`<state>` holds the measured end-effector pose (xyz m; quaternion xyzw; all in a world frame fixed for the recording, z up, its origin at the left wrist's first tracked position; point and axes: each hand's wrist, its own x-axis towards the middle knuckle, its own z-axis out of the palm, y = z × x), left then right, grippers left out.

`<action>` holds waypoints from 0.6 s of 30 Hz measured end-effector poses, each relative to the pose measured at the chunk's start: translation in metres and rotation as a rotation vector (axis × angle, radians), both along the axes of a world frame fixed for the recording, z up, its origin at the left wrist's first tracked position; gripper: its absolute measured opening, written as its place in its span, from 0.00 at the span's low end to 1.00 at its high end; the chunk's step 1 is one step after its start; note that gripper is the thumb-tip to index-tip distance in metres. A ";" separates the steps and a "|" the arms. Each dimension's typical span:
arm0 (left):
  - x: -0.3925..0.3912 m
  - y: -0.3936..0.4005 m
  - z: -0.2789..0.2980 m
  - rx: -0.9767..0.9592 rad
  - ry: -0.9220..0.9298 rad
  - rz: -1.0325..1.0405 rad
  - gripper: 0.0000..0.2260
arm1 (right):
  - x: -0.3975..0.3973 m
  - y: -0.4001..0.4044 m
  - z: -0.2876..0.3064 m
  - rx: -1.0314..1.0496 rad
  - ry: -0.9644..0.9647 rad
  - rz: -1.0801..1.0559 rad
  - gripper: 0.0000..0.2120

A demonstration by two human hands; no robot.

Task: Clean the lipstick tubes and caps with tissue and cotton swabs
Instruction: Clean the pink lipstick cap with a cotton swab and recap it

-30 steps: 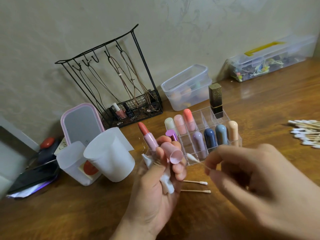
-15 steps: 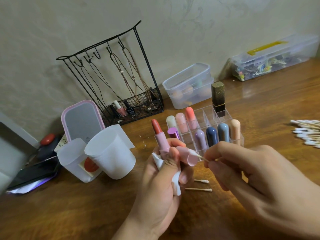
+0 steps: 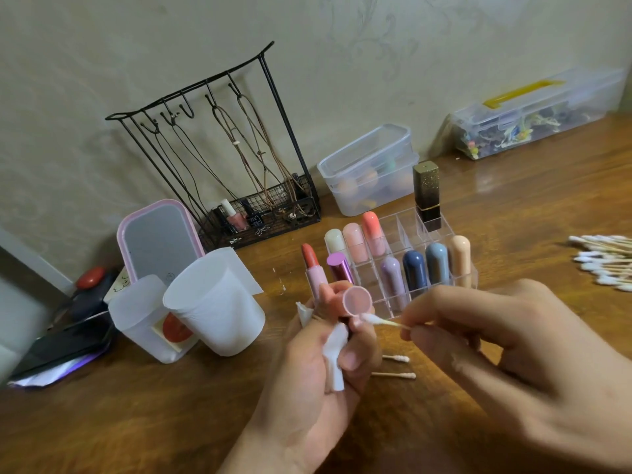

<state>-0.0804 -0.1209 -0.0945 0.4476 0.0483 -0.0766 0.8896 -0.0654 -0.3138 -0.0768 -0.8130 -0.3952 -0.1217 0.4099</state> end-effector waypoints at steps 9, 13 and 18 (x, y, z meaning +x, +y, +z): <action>0.001 -0.001 0.000 -0.268 -0.051 -0.072 0.12 | 0.002 -0.001 0.002 0.042 -0.114 0.005 0.04; 0.002 -0.002 0.000 -0.251 -0.050 -0.043 0.10 | 0.001 0.001 0.003 0.055 -0.134 0.011 0.05; 0.000 -0.002 -0.002 -0.236 -0.061 -0.050 0.13 | 0.000 0.003 0.002 0.099 -0.103 -0.023 0.04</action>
